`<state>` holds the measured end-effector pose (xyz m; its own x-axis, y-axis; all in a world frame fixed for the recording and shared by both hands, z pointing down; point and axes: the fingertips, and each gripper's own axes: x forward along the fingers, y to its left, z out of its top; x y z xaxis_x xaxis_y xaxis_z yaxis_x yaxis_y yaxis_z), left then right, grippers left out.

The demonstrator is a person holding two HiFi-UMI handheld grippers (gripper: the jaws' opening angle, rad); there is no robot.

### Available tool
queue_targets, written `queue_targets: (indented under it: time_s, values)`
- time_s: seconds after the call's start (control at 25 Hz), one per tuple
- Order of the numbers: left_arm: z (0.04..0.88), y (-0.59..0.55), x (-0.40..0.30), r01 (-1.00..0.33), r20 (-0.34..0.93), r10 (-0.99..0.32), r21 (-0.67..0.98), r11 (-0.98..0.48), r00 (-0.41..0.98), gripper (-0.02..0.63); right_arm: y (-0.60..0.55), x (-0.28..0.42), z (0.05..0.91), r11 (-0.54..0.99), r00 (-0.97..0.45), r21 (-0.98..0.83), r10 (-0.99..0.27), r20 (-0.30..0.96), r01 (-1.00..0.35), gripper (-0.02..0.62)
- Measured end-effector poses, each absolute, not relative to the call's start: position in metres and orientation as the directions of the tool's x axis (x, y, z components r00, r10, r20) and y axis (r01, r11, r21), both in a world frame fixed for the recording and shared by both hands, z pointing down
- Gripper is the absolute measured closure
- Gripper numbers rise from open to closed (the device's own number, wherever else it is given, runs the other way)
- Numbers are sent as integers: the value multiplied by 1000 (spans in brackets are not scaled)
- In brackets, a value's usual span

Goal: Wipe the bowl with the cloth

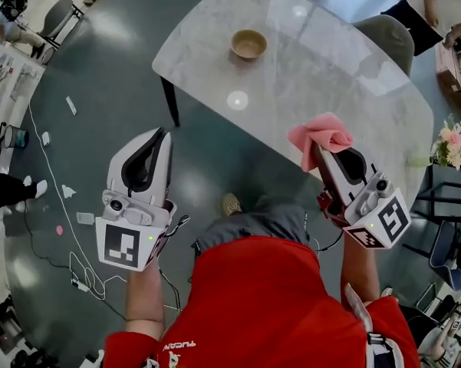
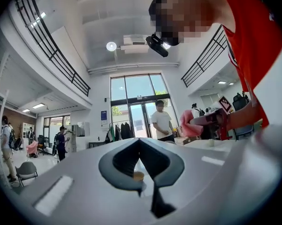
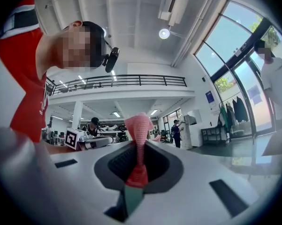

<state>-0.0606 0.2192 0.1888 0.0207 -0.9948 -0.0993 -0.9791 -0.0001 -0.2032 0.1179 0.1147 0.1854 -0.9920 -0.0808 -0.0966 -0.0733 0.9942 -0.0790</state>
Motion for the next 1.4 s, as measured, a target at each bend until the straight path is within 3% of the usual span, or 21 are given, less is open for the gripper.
queue_targets:
  time_s: [0.28,0.76,1.04,1.4]
  values:
    - [190,167,-102,-979,-96,-994,-198,-39,59,600,68,71,183,994,-991,-43,-106,-85,-102,574]
    - [220,48,-135,-964,23,-990,-225,-144,142,600,-38,14,210,987,-987,34,-153,-52,-154,574]
    - [254,-41,-160,-950,79,-975,-224,-218,206,600,-107,-28,241,987,-987,6,-162,-5,-162,574]
    - [298,-75,-176,-910,170,-920,-167,-381,354,597,-121,-58,260,971,-970,-23,-236,56,-237,574]
